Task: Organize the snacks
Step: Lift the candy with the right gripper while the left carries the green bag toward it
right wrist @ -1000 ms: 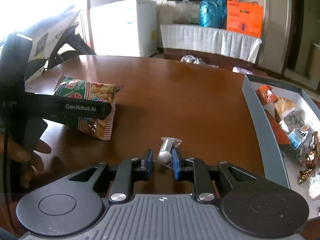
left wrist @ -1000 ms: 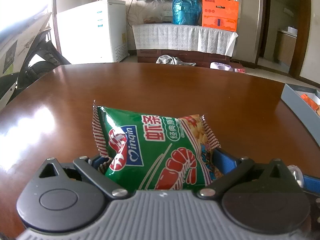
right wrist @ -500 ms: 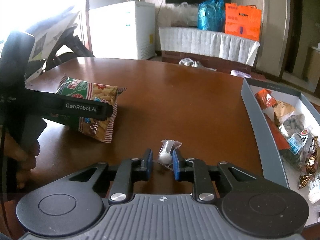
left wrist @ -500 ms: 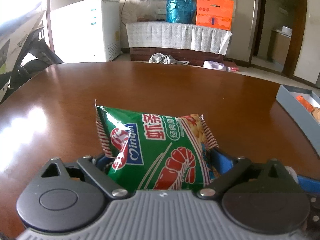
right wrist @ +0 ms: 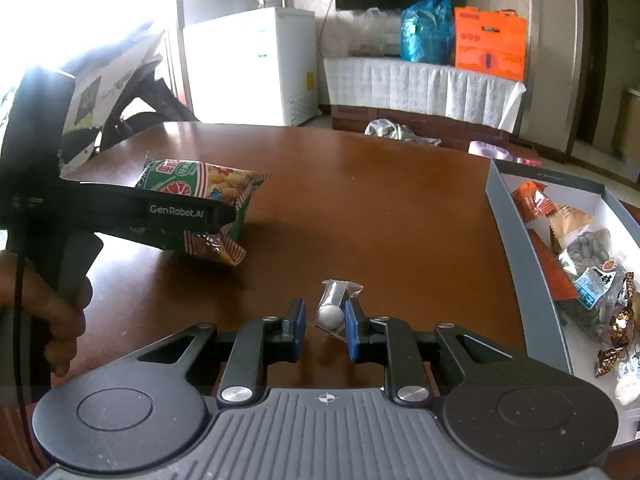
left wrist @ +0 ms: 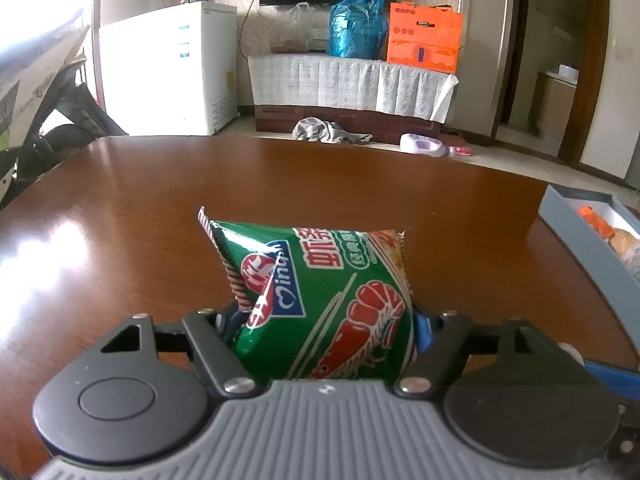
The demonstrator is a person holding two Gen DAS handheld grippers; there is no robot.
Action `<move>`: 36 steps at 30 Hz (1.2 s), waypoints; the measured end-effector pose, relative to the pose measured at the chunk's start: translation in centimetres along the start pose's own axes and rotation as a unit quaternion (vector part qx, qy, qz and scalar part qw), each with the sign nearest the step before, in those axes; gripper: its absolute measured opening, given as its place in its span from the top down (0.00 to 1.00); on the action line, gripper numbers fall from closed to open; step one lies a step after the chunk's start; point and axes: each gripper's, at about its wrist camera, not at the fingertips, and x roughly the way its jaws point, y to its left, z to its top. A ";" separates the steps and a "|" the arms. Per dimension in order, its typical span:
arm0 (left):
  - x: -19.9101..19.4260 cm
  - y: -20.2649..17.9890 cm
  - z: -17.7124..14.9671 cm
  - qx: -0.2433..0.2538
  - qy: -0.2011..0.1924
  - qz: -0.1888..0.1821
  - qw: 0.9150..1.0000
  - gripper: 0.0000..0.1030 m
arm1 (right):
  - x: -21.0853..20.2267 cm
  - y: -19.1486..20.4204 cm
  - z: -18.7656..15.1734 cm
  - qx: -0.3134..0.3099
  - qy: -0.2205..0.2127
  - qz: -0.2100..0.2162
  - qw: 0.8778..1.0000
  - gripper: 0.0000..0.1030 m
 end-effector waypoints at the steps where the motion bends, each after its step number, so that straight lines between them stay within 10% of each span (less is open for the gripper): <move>1: -0.1 -0.1 -0.1 0.006 -0.002 0.001 1.000 0.28 | -0.1 0.0 0.1 0.002 -0.002 0.002 1.000 0.78; 36: -4.1 -5.8 -0.5 0.071 -0.055 0.016 0.996 0.29 | -7.1 0.7 0.2 0.002 -0.087 -0.004 0.996 0.78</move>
